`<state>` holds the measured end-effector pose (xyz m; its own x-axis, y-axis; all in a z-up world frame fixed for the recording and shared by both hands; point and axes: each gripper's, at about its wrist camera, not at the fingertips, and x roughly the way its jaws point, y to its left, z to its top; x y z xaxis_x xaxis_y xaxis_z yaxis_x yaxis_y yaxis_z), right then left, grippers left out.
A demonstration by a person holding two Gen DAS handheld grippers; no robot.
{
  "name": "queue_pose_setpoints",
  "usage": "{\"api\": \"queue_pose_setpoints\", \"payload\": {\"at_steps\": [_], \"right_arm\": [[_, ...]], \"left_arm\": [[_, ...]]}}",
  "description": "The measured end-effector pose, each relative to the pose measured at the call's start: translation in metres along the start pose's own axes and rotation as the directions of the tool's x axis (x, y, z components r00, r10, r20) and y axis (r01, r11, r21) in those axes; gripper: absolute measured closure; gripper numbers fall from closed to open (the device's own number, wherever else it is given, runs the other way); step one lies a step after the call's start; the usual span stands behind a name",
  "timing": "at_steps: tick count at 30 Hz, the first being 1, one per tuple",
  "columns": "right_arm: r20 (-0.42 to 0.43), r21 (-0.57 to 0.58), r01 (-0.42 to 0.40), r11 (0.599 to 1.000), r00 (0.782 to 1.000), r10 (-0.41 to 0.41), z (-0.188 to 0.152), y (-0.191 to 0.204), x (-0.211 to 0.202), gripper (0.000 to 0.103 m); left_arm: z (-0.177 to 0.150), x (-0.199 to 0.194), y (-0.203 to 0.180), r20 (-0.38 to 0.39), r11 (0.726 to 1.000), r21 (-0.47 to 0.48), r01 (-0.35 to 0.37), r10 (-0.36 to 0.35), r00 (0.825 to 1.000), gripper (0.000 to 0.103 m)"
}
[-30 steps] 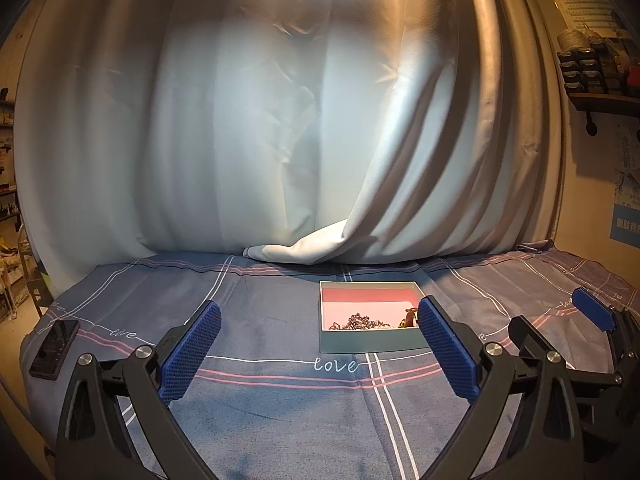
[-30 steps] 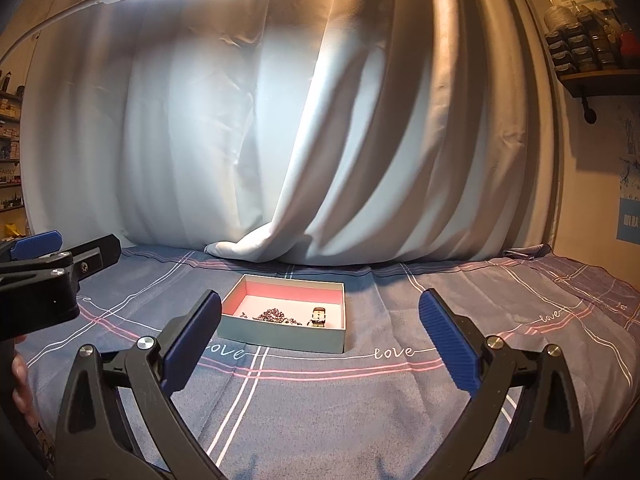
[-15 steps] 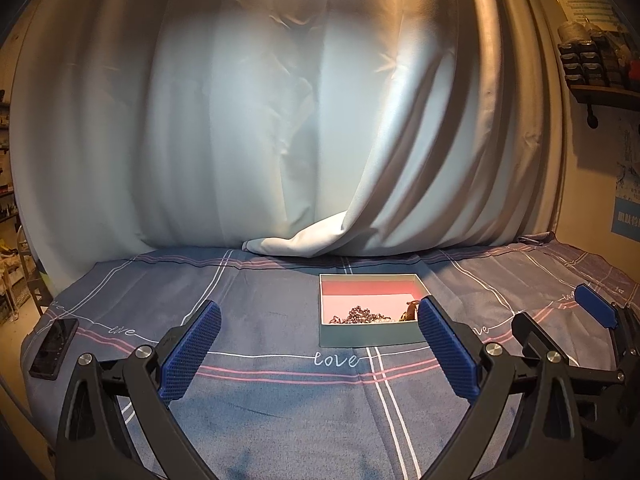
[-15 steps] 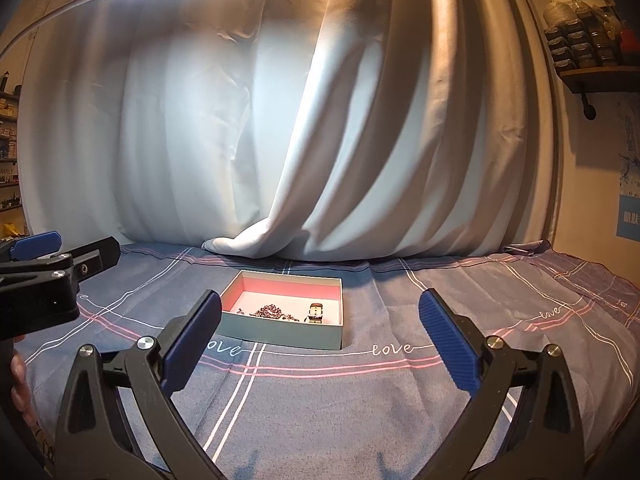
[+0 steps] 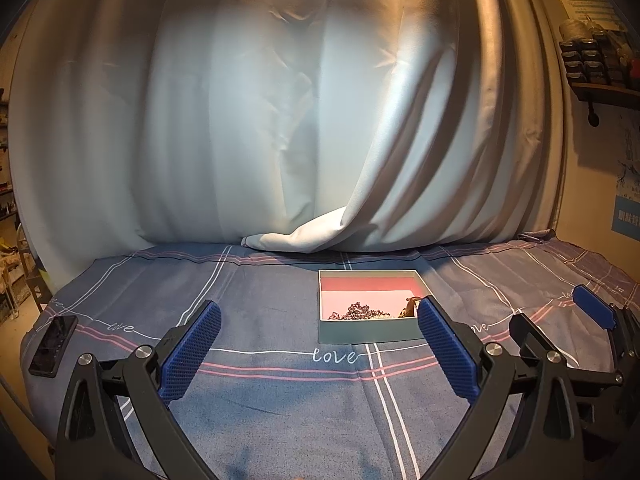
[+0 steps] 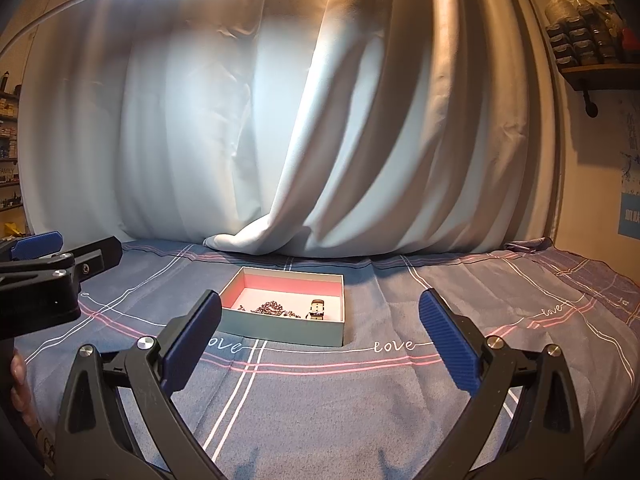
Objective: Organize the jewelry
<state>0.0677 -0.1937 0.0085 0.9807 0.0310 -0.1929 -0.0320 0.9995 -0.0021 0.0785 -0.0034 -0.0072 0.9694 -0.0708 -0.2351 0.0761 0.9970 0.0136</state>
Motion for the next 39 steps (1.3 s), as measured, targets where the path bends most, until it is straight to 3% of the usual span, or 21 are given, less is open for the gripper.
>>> {"api": "queue_pose_setpoints", "payload": {"at_steps": [9,39], "right_arm": [[0.009,-0.002,0.015,1.0,1.0,-0.015,0.001,0.0,-0.003,0.006],[0.022,-0.049,-0.038,0.998,0.999,0.04,0.008,0.014,-0.005,0.006]], "left_arm": [[0.003,0.003,-0.007,0.006,0.999,0.035,0.038,-0.038,0.999,0.006],[0.0,-0.003,0.003,-0.043,0.999,0.016,-0.039,0.039,0.998,0.006]]}}
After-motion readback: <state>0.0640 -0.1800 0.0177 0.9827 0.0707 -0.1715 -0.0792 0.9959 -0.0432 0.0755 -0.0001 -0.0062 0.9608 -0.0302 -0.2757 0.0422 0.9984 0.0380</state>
